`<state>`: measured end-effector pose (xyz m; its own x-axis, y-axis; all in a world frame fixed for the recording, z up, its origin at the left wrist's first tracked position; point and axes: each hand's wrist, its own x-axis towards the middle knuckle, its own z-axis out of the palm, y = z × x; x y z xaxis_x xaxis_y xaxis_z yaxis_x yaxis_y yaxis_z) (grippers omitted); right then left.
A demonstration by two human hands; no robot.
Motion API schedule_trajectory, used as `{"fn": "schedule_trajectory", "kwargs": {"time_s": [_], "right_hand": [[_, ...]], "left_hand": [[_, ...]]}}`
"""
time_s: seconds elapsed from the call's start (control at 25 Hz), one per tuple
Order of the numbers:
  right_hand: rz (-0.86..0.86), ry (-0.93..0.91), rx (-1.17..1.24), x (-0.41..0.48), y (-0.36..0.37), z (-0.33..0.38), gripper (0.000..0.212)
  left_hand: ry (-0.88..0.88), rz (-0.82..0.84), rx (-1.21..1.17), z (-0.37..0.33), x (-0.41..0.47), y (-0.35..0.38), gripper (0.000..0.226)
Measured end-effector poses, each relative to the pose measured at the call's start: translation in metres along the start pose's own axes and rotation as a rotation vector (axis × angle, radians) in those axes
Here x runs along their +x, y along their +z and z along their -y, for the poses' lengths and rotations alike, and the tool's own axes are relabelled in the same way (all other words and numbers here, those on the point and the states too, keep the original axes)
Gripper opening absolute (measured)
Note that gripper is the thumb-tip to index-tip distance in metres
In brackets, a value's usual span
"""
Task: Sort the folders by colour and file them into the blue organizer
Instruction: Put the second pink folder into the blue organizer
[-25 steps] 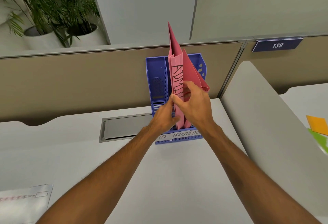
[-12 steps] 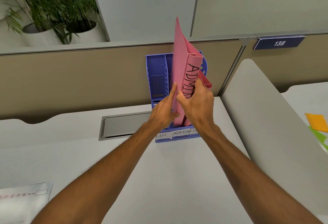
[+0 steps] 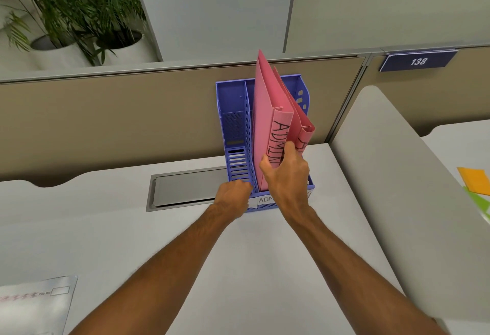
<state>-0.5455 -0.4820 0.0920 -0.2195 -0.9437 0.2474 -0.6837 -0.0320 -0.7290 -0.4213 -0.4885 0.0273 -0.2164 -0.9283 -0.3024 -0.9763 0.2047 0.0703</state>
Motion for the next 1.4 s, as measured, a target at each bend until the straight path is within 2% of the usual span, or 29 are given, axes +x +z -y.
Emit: {"fn": "schedule_trajectory", "kwargs": {"time_s": [0.12, 0.28, 0.8, 1.08, 1.28, 1.4], "right_hand": [[0.001, 0.021, -0.013, -0.006, 0.013, -0.009, 0.044], [0.019, 0.044, -0.042, -0.009, 0.028, -0.019, 0.041], [0.114, 0.113, -0.057, -0.012, 0.042, -0.035, 0.049], [0.096, 0.094, -0.074, -0.016, 0.028, -0.03, 0.048], [0.006, -0.045, -0.142, -0.04, 0.001, -0.022, 0.035], [0.152, -0.148, -0.13, -0.055, -0.007, -0.017, 0.02]], "left_hand": [[0.027, 0.002, 0.142, 0.001, -0.002, 0.013, 0.048], [0.027, -0.008, 0.158, 0.002, 0.0, 0.019, 0.056], [-0.002, -0.048, -0.001, -0.001, -0.002, 0.025, 0.063], [0.02, -0.083, -0.029, 0.001, -0.014, 0.016, 0.059], [-0.025, -0.206, -0.257, 0.003, -0.041, -0.001, 0.057], [-0.082, -0.31, -0.459, 0.007, -0.074, -0.01, 0.055]]}}
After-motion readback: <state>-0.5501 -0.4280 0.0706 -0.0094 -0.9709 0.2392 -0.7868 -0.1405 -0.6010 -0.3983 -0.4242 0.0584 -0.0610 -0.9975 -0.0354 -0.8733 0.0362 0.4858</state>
